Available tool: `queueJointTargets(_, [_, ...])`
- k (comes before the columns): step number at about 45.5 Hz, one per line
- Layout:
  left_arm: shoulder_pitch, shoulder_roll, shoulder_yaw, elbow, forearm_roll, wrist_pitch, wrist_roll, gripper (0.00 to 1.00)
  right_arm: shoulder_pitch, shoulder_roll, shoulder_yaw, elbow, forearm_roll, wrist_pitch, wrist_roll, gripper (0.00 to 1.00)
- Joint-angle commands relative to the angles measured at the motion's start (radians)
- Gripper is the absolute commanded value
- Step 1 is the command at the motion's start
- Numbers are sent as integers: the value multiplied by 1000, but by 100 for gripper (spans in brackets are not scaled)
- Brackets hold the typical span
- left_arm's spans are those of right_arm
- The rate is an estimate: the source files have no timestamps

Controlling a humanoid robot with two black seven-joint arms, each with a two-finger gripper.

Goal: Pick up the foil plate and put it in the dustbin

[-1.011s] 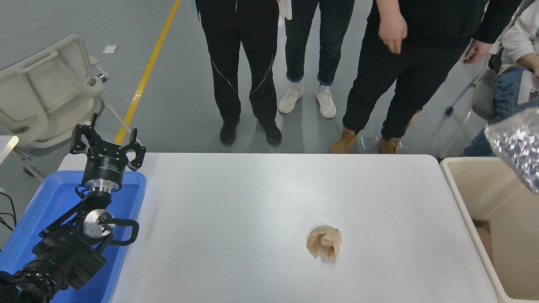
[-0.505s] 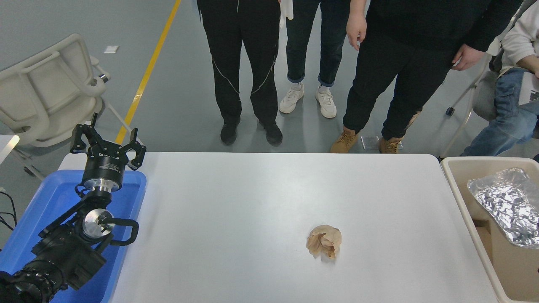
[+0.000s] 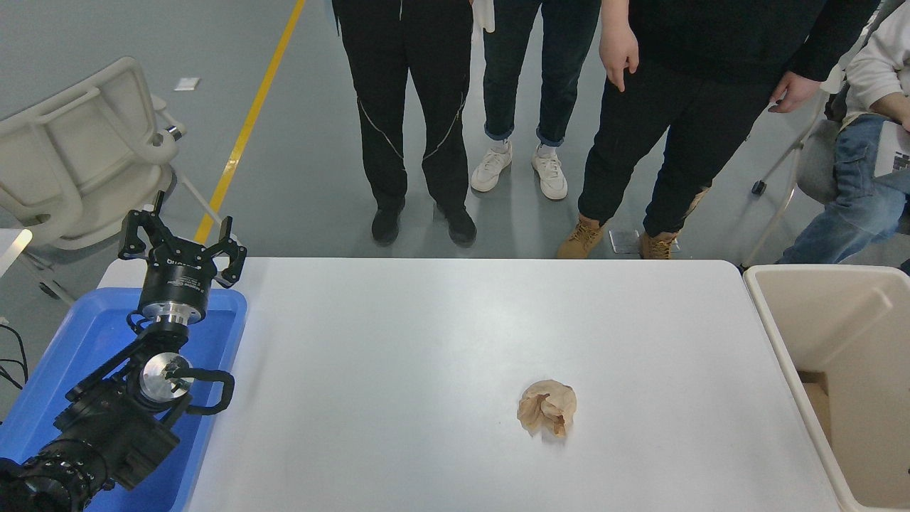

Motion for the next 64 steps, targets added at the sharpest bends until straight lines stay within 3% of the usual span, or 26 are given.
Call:
queueJointTargets(1, [-1, 0, 0, -1, 0, 0, 0, 99, 144, -58, -96, 36, -14, 6, 1, 100])
queueJointTargets(15, [-1, 0, 0, 1, 0, 0, 0, 99, 551, -93, -484, 315, -68, 29, 9, 100])
queueJointTargets(21, [1, 0, 0, 1, 0, 0, 0, 99, 801, -107, -586, 454, -146, 117, 10, 100])
queueJointTargets(38, [-1, 0, 0, -1, 0, 0, 0, 99, 1405, -92, -588, 787, -413, 565, 7, 100])
queueJointTargets(44, [-1, 0, 0, 1, 0, 0, 0, 99, 1572, -93, -586, 986, -442, 697, 3, 100])
queueJointTargets(54, [1, 0, 0, 1, 0, 0, 0, 99, 1747, -90, -597, 1221, -482, 770, 0, 100])
queueJointTargets(64, [-1, 0, 0, -1, 0, 0, 0, 99, 1878, -86, -607, 1297, -488, 813, 0, 100])
